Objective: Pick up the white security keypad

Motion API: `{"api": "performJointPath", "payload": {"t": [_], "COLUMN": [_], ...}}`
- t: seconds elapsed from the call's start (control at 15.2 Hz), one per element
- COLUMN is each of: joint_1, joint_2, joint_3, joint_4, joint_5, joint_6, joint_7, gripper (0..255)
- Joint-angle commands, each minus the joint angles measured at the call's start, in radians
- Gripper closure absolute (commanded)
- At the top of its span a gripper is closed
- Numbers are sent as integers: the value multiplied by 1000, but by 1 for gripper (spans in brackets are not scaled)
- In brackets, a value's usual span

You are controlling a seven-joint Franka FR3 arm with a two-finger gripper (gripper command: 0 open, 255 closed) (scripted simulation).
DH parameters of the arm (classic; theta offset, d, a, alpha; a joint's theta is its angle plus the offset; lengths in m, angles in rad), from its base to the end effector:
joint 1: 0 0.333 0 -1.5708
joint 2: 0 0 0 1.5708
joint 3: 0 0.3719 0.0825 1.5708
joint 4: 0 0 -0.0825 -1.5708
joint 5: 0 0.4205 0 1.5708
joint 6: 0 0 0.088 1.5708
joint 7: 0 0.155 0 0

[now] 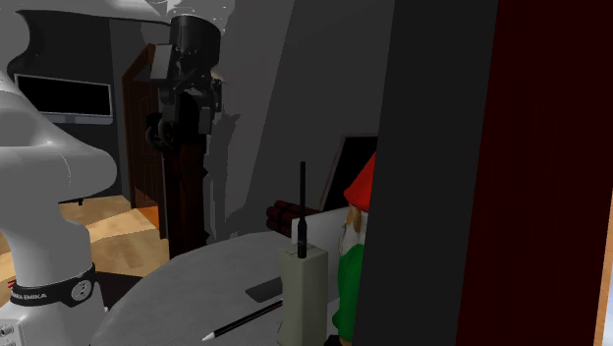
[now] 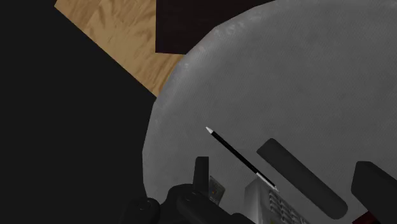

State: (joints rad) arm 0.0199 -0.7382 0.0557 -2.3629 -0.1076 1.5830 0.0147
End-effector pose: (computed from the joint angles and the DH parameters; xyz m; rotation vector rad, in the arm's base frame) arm 0.3167 0.0116 0.5659 2.9937 0.0737 -0.0555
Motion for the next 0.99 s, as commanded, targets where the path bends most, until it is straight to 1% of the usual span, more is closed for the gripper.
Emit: {"api": "performJointPath", "payload": {"t": [0.0, 0.46, 0.92], "joint_1": [0, 58, 106], "joint_2": [0, 308, 608], "joint_3": [0, -65, -79], "joint_4": [0, 140, 327], "joint_5": [0, -20, -10], "joint_6": [0, 107, 154], "joint_7": [0, -254, -495], "gripper": [0, 0, 0]}}
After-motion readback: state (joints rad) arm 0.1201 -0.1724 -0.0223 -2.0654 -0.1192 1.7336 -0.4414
